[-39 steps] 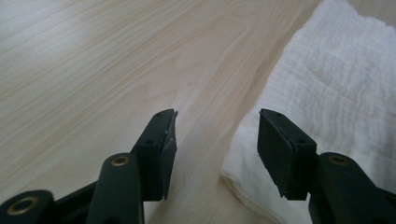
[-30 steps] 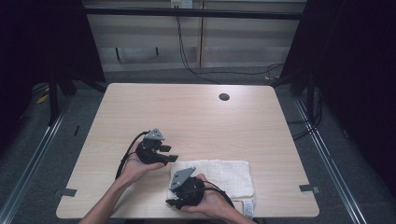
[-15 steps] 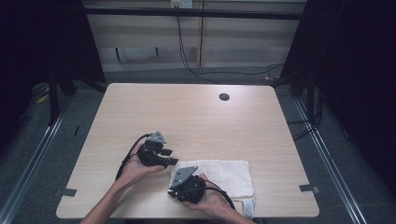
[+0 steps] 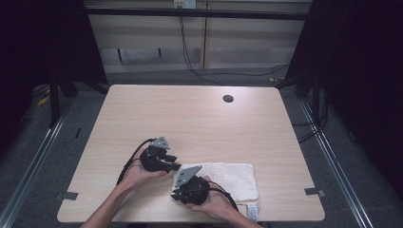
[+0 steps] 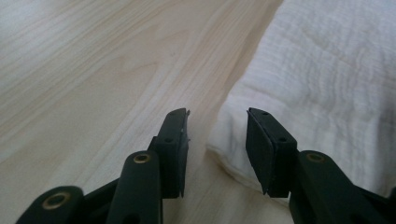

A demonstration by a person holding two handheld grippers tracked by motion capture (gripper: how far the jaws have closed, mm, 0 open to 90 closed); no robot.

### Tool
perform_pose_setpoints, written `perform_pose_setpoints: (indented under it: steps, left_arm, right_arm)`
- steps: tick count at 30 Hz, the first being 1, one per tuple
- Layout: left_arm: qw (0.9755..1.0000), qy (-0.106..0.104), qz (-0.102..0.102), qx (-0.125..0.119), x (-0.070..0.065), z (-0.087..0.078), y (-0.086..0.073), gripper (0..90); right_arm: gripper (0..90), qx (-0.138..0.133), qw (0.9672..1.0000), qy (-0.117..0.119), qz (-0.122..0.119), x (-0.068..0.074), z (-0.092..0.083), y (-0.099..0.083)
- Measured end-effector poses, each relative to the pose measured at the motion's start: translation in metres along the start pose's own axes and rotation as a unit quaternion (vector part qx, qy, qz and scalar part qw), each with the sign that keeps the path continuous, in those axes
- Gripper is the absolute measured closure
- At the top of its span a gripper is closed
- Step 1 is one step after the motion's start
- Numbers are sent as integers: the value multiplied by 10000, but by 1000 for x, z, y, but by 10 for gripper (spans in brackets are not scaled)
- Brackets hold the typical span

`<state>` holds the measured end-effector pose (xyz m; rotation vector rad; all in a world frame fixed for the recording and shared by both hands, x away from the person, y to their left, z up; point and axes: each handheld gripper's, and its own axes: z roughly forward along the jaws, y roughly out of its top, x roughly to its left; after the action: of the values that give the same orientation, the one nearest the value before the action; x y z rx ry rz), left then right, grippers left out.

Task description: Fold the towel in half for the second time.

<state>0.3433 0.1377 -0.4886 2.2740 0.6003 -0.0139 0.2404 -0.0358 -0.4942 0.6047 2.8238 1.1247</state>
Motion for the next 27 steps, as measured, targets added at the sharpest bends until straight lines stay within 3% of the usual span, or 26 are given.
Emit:
perform_pose_setpoints:
  steps: [5,8,9,10,11,15,16,23,27]
  left_arm:
    - [9996,-16,169,243,-4,7,-1,613]
    - [9995,-101,197,237,-8,9,-1,631]
    - [9985,19,364,404,-9,7,0,653]
    - [9985,19,364,404,-9,7,0,670]
    - [9990,-52,332,293,-9,8,-2,707]
    - [9988,-159,346,295,-9,10,-1,827]
    - [9989,-189,324,281,-9,10,-1,845]
    - [9992,-360,30,144,-1,3,-2,857]
    - [9994,-345,-6,57,0,0,-1,857]
  right_arm:
    - [838,12,10000,-31,12,1,0,0]
    - [838,30,10000,-25,15,1,0,0]
    - [838,58,10000,-14,15,1,-1,1]
    - [838,80,10000,-7,10,0,-1,1]
    - [838,97,10000,-6,4,0,-1,1]
    - [840,124,9999,-10,-52,0,-2,2]
    - [840,129,9999,7,29,0,-2,2]
    - [840,57,9999,22,143,-2,-7,3]
    - [840,-121,9998,20,143,-5,-14,6]
